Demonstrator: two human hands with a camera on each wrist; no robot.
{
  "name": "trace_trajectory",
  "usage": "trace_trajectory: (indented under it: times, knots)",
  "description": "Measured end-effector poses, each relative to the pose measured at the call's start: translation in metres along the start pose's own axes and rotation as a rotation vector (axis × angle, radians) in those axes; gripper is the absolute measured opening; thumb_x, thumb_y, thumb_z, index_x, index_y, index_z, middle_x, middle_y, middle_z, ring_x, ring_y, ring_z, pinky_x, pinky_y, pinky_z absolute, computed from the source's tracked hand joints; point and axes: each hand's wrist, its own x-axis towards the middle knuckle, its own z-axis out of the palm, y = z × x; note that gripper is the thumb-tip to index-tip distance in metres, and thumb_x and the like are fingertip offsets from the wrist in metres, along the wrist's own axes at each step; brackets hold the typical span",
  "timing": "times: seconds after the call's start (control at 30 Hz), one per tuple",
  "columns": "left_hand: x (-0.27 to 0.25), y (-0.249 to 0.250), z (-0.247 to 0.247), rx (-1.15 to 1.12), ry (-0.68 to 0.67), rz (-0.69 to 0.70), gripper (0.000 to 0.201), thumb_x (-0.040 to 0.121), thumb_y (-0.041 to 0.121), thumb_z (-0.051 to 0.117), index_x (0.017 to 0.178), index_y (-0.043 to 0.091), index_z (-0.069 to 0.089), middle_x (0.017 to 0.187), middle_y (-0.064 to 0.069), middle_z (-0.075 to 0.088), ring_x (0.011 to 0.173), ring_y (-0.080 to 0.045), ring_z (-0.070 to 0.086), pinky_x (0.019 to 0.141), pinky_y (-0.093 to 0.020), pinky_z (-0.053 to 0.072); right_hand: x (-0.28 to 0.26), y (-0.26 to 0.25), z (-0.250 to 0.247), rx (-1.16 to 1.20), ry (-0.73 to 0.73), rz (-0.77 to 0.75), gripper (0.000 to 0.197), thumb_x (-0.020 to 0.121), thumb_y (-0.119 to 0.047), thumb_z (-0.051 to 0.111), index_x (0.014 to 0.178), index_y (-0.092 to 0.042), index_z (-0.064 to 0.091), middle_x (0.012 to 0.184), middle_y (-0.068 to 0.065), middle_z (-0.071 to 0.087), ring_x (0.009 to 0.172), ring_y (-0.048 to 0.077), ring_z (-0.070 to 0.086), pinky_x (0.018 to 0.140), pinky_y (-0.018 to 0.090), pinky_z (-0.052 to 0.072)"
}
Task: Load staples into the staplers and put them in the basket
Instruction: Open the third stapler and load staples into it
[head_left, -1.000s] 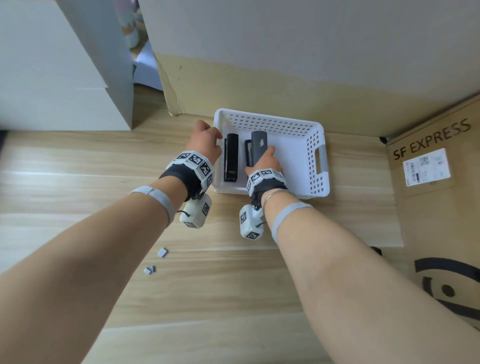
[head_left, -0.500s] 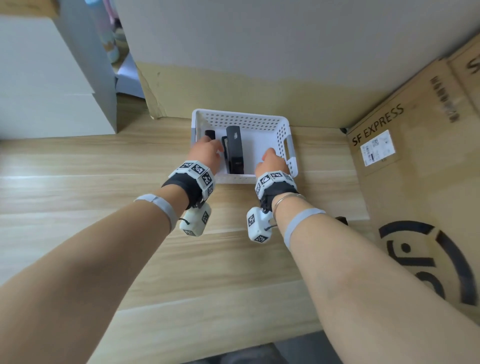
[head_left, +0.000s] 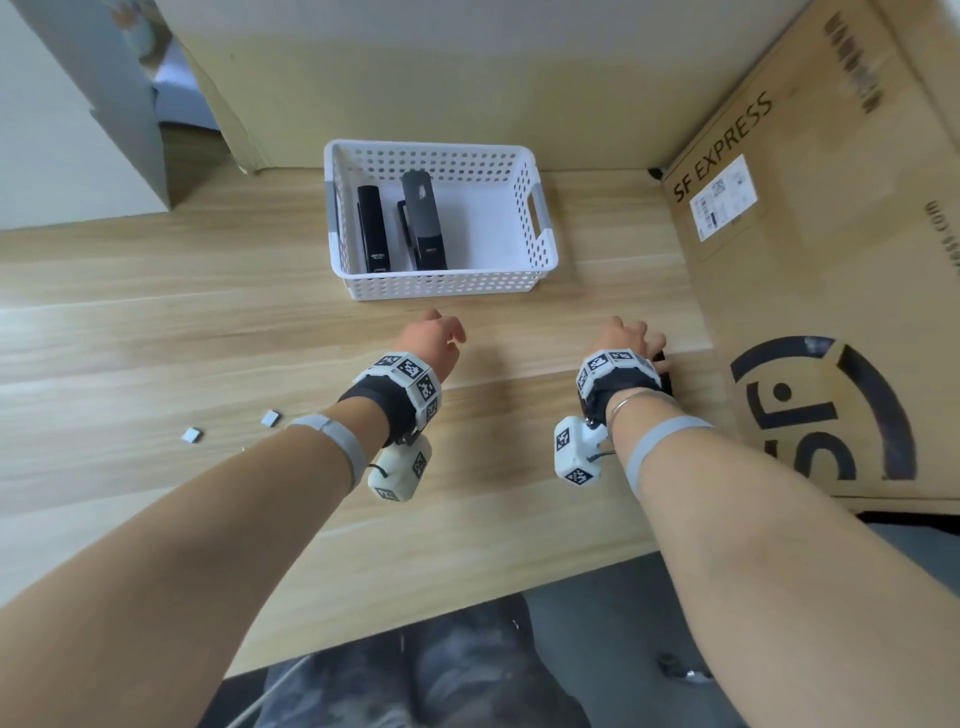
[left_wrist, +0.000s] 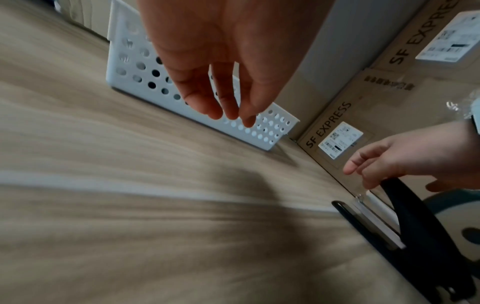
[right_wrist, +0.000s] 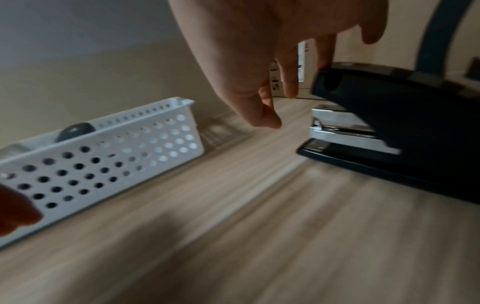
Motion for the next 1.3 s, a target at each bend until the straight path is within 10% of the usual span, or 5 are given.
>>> trace_trajectory:
  times: [0.3, 0.73, 1.0, 1.13, 1.3]
  knots:
    - [-0.009, -0.007, 0.018, 0.031, -0.053, 0.026, 0.026, 0.088, 0.006, 0.048, 0.109, 0.011, 0.062, 0.12, -0.011, 0.055, 0.105, -0.027, 0.058, 0.087, -0.031, 0.046, 0.012, 0.031, -0.016, 0.084, 0.017, -0.127, 0.043, 0.088, -0.001, 0.055, 0.13, -0.004, 0.043, 0.124, 0.024, 0.055, 0.116, 0.04, 0.053, 0.093, 0.042, 0.046]
    - [-0.025, -0.056, -0.01, -0.024, -0.059, -0.111, 0.036, 0.081, 0.008, 0.062, 0.117, 0.012, 0.056, 0.117, -0.014, 0.057, 0.101, -0.03, 0.06, 0.092, -0.036, 0.048, -0.077, -0.107, -0.017, 0.09, -0.3, -0.692, 0.031, 0.091, -0.007, 0.055, 0.119, -0.014, 0.065, 0.12, 0.005, 0.066, 0.113, 0.02, 0.061, 0.09, 0.023, 0.047]
    - [-0.033, -0.073, -0.01, -0.038, -0.084, -0.153, 0.038, 0.079, 0.011, 0.067, 0.116, 0.009, 0.058, 0.119, -0.015, 0.057, 0.103, -0.031, 0.059, 0.094, -0.033, 0.044, -0.095, -0.115, 0.012, -0.068, -0.282, -0.943, 0.038, 0.081, -0.005, 0.066, 0.114, -0.024, 0.065, 0.118, -0.001, 0.067, 0.11, 0.021, 0.062, 0.091, 0.03, 0.051]
    - [-0.032, -0.068, -0.007, -0.021, -0.104, -0.138, 0.036, 0.08, 0.013, 0.066, 0.115, 0.011, 0.058, 0.118, -0.011, 0.061, 0.103, -0.028, 0.059, 0.092, -0.032, 0.044, -0.08, -0.098, 0.002, 0.192, -0.289, -0.799, 0.03, 0.092, -0.031, 0.058, 0.119, -0.022, 0.065, 0.127, -0.004, 0.064, 0.117, 0.016, 0.058, 0.096, 0.023, 0.04]
    - [-0.029, -0.064, -0.002, -0.02, -0.103, -0.123, 0.032, 0.08, 0.015, 0.067, 0.11, 0.008, 0.057, 0.116, -0.01, 0.063, 0.1, -0.027, 0.061, 0.088, -0.033, 0.046, -0.036, -0.066, 0.01, 0.101, -0.282, -0.481, 0.032, 0.095, -0.005, 0.051, 0.121, -0.016, 0.065, 0.128, 0.005, 0.064, 0.116, 0.024, 0.06, 0.1, 0.026, 0.046]
